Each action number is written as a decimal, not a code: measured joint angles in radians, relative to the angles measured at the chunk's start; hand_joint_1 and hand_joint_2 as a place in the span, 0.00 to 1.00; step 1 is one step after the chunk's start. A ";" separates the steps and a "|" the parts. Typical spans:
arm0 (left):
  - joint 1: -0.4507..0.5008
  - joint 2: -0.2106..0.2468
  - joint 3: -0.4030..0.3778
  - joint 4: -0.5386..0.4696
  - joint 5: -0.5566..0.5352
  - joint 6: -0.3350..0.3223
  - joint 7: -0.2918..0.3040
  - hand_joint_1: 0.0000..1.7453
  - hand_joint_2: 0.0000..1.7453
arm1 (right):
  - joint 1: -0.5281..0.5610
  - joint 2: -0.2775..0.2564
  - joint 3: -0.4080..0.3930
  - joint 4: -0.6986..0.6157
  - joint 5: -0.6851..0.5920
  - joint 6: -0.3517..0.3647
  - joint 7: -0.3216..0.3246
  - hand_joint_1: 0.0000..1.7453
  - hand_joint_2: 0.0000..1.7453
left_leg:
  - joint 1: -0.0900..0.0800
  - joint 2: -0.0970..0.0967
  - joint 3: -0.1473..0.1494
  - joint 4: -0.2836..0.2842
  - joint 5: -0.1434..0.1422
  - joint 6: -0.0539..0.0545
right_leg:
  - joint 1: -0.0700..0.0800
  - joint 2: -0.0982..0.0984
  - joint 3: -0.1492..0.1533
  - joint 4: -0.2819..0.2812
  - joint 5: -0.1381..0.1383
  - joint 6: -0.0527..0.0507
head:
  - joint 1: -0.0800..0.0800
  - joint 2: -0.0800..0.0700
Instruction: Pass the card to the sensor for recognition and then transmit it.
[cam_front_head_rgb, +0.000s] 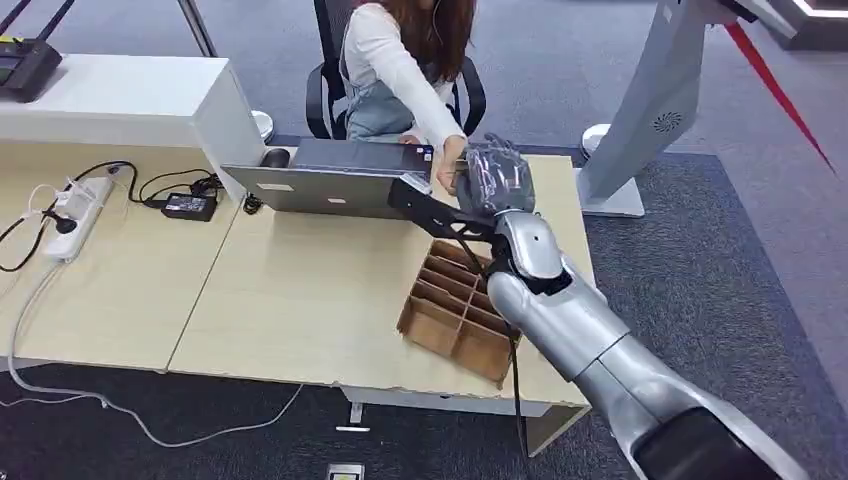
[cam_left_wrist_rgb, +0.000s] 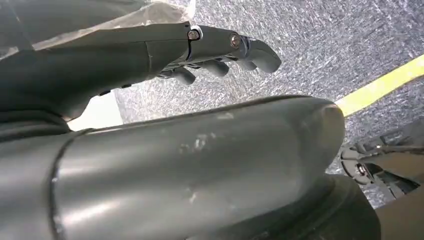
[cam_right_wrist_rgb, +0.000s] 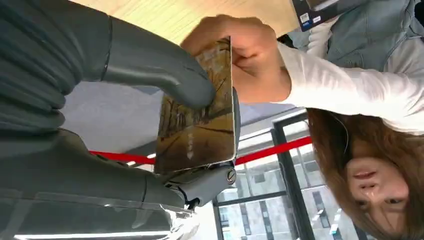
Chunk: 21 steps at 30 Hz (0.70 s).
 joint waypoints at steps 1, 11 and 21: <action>0.000 0.000 0.000 0.000 -0.002 0.000 0.001 0.00 0.00 | 0.003 -0.002 0.000 -0.003 -0.001 -0.004 0.000 1.00 1.00 | 0.000 0.000 0.000 0.000 0.000 0.000 | 0.000 0.000 0.000 0.000 0.000 0.000 | 0.000 0.000; 0.000 0.000 0.000 0.000 -0.007 0.003 0.011 0.00 0.00 | 0.021 -0.008 -0.003 -0.016 -0.015 -0.040 -0.016 1.00 1.00 | 0.000 0.000 0.000 0.000 0.000 0.000 | 0.000 0.000 0.000 0.000 0.000 0.000 | 0.000 0.000; 0.001 0.000 0.000 0.000 -0.005 0.003 0.013 0.00 0.00 | 0.037 -0.007 -0.011 -0.056 -0.025 -0.065 -0.034 1.00 1.00 | 0.000 0.000 0.000 0.000 0.000 0.000 | 0.000 0.000 0.000 0.000 0.000 0.000 | 0.000 0.000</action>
